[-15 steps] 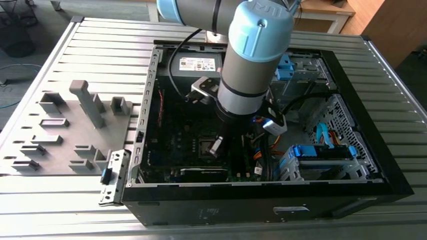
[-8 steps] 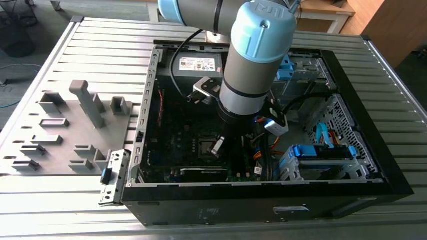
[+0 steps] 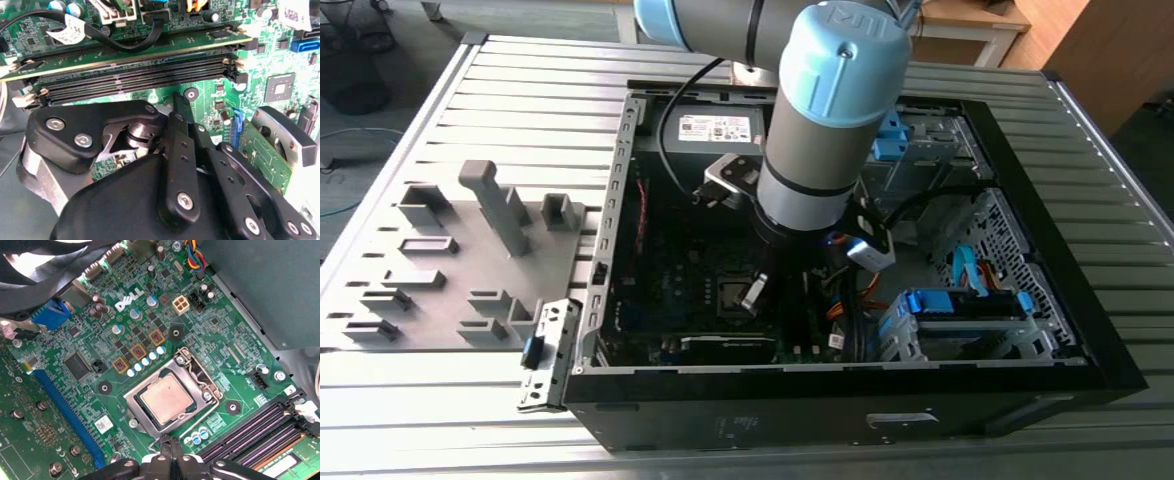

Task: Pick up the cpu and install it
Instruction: 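Install the first cpu locking lever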

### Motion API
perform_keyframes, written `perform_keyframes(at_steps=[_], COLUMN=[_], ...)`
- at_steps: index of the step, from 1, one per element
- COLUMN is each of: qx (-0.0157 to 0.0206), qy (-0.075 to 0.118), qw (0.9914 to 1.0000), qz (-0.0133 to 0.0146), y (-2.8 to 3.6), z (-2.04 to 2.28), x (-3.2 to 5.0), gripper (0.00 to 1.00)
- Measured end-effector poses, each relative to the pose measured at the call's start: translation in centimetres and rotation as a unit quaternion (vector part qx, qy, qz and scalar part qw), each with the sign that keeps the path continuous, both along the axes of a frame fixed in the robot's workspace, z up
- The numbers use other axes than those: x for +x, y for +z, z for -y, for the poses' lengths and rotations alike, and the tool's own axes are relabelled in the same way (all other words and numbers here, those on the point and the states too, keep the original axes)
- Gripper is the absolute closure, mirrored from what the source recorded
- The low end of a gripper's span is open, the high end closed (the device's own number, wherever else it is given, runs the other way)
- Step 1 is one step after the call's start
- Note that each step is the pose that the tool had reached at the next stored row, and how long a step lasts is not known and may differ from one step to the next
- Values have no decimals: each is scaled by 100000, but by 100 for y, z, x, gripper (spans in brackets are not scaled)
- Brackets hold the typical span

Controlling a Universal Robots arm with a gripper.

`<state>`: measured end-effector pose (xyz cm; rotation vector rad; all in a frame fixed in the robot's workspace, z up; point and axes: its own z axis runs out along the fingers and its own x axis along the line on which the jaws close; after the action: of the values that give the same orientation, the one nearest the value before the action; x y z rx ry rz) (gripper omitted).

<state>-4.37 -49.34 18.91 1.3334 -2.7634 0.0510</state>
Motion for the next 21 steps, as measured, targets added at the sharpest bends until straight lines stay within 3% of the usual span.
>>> perform_keyframes(at_steps=[6,12,21], qx=[783,952,2045], qy=[-345,-659,-893], qw=[99996,99993,99975], qz=[-15,-12,-62], y=[-1,-5,15], z=[5,32,34], x=[-14,15,16], gripper=[89,89,89])
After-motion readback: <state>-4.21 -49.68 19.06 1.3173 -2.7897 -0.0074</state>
